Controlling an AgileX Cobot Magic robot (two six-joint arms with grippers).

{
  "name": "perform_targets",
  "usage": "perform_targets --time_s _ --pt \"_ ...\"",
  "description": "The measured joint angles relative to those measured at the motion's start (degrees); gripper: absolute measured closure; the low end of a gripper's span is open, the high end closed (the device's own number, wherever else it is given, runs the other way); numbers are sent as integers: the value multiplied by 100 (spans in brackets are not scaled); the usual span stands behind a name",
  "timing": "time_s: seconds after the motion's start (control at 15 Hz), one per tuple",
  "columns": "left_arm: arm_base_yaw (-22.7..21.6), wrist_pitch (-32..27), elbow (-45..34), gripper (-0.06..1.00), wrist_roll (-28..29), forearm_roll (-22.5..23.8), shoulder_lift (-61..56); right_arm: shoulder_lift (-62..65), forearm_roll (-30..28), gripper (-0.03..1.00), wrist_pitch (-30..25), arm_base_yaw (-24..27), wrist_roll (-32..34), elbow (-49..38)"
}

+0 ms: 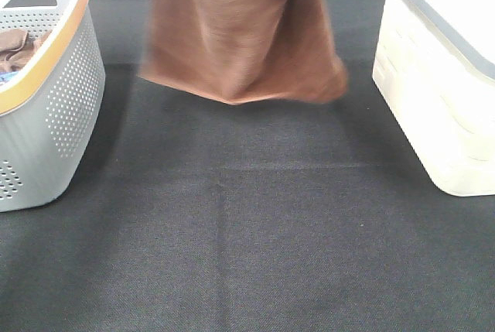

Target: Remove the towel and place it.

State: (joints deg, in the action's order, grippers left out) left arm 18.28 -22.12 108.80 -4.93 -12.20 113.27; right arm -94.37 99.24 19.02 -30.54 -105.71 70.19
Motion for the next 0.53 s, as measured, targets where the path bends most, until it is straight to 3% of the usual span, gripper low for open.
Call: perform_targets --time_s 0.07,0.2,0.53 --pt "0 69 0 94 6 0 138 -69 46 97 -504 413 40 321" --pt "6 298 0 94 17 -11 435 -350 57 97 -877 768 86 693" --pt "6 1896 0 94 6 155 963 -1558 63 97 -951 922 86 1799"
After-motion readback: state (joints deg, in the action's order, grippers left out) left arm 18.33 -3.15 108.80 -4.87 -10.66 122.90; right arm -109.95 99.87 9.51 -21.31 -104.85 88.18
